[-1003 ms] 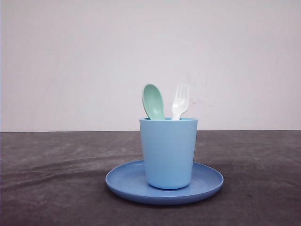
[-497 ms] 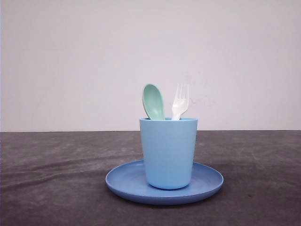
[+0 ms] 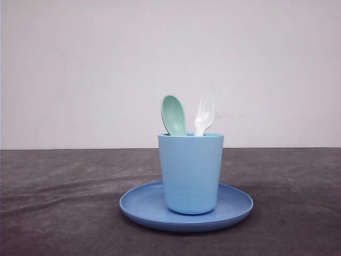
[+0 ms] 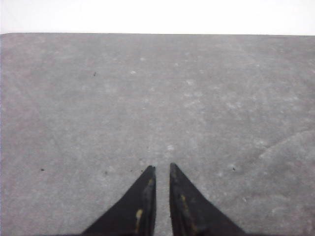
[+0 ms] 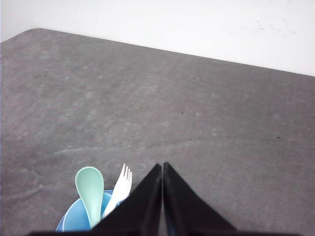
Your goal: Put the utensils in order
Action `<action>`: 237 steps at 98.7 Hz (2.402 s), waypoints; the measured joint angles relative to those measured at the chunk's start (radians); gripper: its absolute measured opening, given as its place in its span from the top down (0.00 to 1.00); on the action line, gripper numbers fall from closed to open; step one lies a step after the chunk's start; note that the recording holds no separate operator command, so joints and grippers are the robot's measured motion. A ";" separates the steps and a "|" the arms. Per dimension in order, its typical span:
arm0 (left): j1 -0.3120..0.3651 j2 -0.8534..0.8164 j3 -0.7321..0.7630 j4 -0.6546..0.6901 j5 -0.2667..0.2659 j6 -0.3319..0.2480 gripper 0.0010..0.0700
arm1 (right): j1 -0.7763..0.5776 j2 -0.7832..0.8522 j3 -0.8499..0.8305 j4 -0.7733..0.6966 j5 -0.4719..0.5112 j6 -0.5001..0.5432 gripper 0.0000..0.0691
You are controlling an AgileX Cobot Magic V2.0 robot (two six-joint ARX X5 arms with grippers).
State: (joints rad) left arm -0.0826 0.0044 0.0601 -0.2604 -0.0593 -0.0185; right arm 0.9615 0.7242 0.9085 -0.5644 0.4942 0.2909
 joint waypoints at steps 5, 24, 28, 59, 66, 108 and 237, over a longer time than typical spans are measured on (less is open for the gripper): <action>0.000 0.000 0.000 0.000 0.000 0.000 0.98 | 0.000 0.000 0.000 0.000 0.000 0.000 1.00; 0.000 0.000 0.000 0.000 0.000 0.000 0.98 | 0.000 0.000 0.000 0.000 0.000 0.000 1.00; 0.000 0.000 0.000 0.000 0.000 0.000 0.98 | 0.000 0.000 0.000 0.000 0.000 0.000 1.00; 0.000 0.000 0.000 0.000 0.000 0.000 0.98 | 0.000 0.000 0.000 0.000 0.000 0.000 1.00; 0.000 0.000 0.000 0.000 0.000 0.000 0.98 | 0.000 0.000 0.000 0.003 0.008 -0.006 1.00; 0.000 0.000 0.000 0.000 0.000 0.000 0.98 | -0.388 -0.002 -0.012 0.170 -0.233 -0.212 1.00; 0.000 0.000 0.000 0.000 0.000 0.000 0.98 | -0.995 -0.719 -0.894 0.402 -0.465 -0.286 1.00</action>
State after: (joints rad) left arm -0.0826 0.0044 0.0601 -0.2600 -0.0593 -0.0185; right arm -0.0338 0.0051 0.0147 -0.1627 0.0296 0.0051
